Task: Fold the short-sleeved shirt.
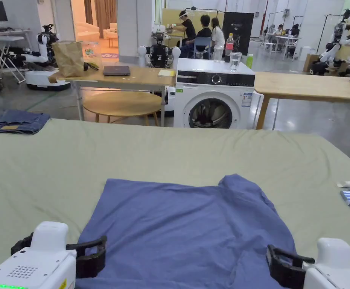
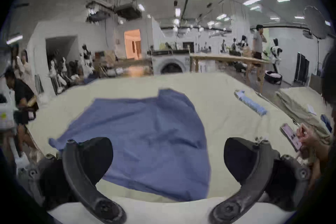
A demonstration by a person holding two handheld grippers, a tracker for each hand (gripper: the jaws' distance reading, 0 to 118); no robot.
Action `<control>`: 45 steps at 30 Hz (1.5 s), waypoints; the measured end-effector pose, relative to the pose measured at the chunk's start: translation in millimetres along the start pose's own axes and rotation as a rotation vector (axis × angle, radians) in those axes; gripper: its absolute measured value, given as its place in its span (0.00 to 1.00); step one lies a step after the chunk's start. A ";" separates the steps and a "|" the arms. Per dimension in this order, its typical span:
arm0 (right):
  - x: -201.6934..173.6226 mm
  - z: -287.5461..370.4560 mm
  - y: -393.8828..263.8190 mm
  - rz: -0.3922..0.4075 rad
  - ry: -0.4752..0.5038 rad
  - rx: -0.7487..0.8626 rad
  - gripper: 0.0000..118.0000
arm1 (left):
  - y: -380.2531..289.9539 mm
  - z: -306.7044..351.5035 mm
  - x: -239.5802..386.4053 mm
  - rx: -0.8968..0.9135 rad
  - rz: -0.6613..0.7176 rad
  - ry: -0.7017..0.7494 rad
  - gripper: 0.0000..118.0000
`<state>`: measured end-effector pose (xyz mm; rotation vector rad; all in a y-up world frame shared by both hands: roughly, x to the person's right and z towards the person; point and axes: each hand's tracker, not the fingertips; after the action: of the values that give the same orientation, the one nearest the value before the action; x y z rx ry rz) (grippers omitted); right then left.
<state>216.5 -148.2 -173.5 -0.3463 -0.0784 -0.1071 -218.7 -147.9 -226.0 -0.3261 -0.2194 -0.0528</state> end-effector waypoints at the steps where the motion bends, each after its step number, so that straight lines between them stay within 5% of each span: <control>1: -8.5 4.4 3.0 0.000 0.000 0.014 1.00 | -0.9 5.0 4.9 0.017 -0.025 -0.003 0.98; 3: -25.6 11.1 0.1 0.014 0.016 0.025 0.92 | -7.6 11.2 12.5 0.009 -0.026 0.003 0.96; 4: -32.4 12.7 -2.6 0.026 0.009 0.028 0.61 | -10.5 13.3 14.3 0.000 -0.021 -0.007 0.87; 5: -38.5 14.7 -6.1 0.062 -0.015 0.057 0.12 | -15.8 16.0 13.6 -0.029 0.015 -0.036 0.57; 6: -45.4 13.2 -9.7 0.110 -0.057 0.067 0.00 | -19.9 16.4 13.7 -0.066 0.036 -0.026 0.04; 7: -51.5 12.4 -19.8 0.174 -0.120 0.062 0.00 | -24.4 15.1 14.2 -0.102 0.030 -0.002 0.00; 10: -54.0 5.1 -35.8 0.096 -0.009 0.017 0.00 | -41.2 17.6 0.1 -0.165 0.053 -0.018 0.00; 19: -46.9 -18.6 -61.4 0.079 -0.012 -0.125 0.00 | -84.2 18.4 -49.5 -0.347 0.115 0.107 0.01; 20: -46.5 -19.9 -65.4 0.079 -0.010 -0.139 0.00 | -85.6 13.8 -52.3 -0.376 0.100 0.116 0.24; 21: -46.7 -21.1 -70.3 0.082 -0.014 -0.150 0.00 | -87.9 9.7 -54.9 -0.392 0.089 0.125 0.71; 22: -46.2 -22.2 -74.3 0.084 -0.014 -0.161 0.00 | -89.7 3.5 -58.4 -0.393 0.082 0.120 0.97; 23: -44.3 -23.5 -70.6 0.085 -0.013 -0.174 0.00 | -88.8 1.1 -61.9 -0.320 0.065 0.130 1.00; 28: -31.6 -30.2 -74.8 0.085 -0.052 -0.215 0.00 | -84.4 -51.4 -72.6 -0.387 0.051 0.102 0.99; 30: -23.2 -30.2 -75.4 0.070 -0.072 -0.228 0.00 | -87.2 -73.4 -77.7 -0.431 0.023 0.062 0.88; 31: -18.7 -28.8 -72.6 0.064 -0.081 -0.232 0.00 | -89.4 -82.4 -77.0 -0.451 -0.007 0.060 0.73; 32: -13.4 -27.8 -72.3 0.060 -0.092 -0.236 0.00 | -92.1 -91.9 -76.2 -0.481 -0.032 0.035 0.47; 33: -7.6 -27.1 -72.9 0.056 -0.107 -0.242 0.00 | -96.2 -99.4 -78.4 -0.485 -0.038 0.023 0.09; 34: -1.8 -26.7 -73.4 0.056 -0.117 -0.254 0.00 | -98.7 -104.0 -78.2 -0.509 -0.014 -0.029 0.02; 40: 39.6 -16.1 -72.8 0.050 -0.202 -0.337 0.02 | -89.8 -96.4 -69.8 -0.503 -0.053 0.019 0.01; 41: 46.2 -16.2 -75.0 0.043 -0.205 -0.343 0.15 | -86.7 -90.9 -67.9 -0.494 -0.058 0.029 0.01; 42: 53.4 -17.7 -78.0 0.014 -0.164 -0.380 0.59 | -83.7 -87.3 -66.6 -0.483 -0.056 0.034 0.01; 43: 58.2 -19.3 -79.2 0.012 -0.167 -0.405 0.90 | -81.3 -85.0 -65.9 -0.471 -0.054 0.031 0.01; 44: 60.5 -23.6 -82.4 0.013 -0.171 -0.421 1.00 | -79.0 -83.8 -65.2 -0.465 -0.050 0.028 0.01; 45: 60.4 -28.0 -86.5 0.028 -0.164 -0.430 0.99 | -74.7 -81.2 -62.2 -0.462 -0.044 0.027 0.01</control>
<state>267.8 -244.2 -165.1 -0.7850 -0.2139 -0.0664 -269.1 -243.8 -291.5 -0.7806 -0.1859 -0.1521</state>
